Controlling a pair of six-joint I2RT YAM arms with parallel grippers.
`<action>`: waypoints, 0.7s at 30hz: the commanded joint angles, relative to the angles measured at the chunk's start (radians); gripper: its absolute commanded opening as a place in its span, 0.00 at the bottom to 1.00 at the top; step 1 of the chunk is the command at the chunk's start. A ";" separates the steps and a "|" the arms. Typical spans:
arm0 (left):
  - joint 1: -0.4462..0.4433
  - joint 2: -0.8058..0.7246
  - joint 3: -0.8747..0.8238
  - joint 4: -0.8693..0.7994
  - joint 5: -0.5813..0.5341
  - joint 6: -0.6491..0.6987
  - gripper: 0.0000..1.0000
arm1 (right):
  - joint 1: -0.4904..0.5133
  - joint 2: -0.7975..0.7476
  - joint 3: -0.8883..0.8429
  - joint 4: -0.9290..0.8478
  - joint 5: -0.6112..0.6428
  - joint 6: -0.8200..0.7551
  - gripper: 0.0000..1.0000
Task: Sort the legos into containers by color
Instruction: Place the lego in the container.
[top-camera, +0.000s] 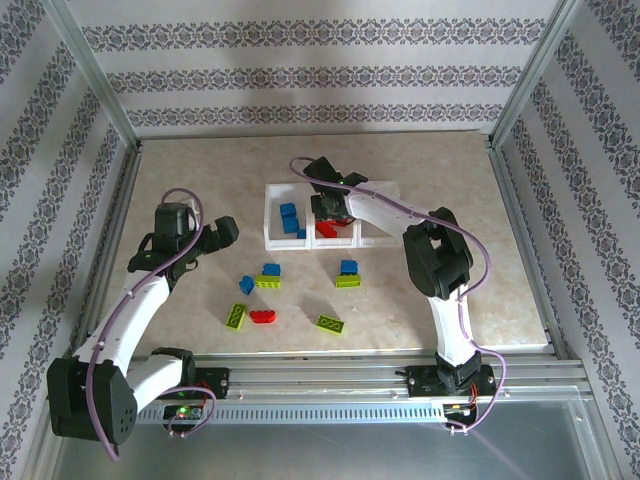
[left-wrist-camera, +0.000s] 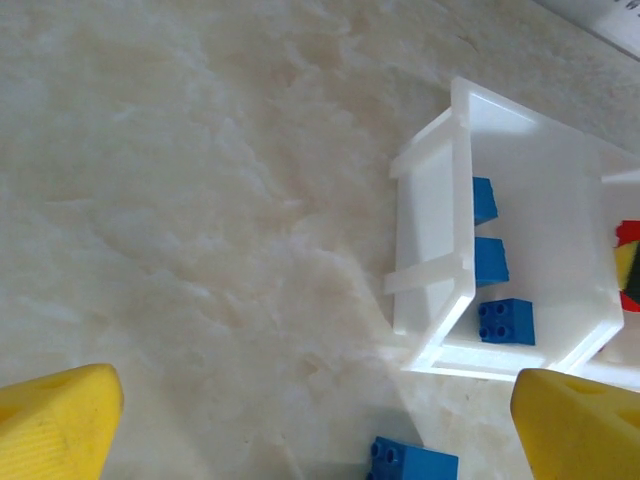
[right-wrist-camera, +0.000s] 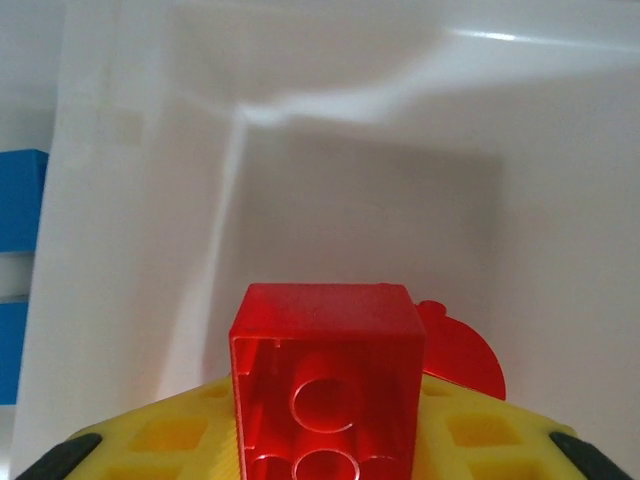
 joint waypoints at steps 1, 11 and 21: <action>0.014 -0.019 -0.020 -0.011 0.052 0.023 1.00 | -0.010 0.024 0.037 0.009 -0.014 -0.004 0.37; 0.008 -0.019 -0.014 -0.113 0.137 0.041 1.00 | -0.013 0.024 0.043 0.006 -0.007 -0.005 0.44; -0.061 -0.027 0.011 -0.300 0.068 0.040 1.00 | -0.007 -0.061 0.006 0.003 0.008 -0.006 0.46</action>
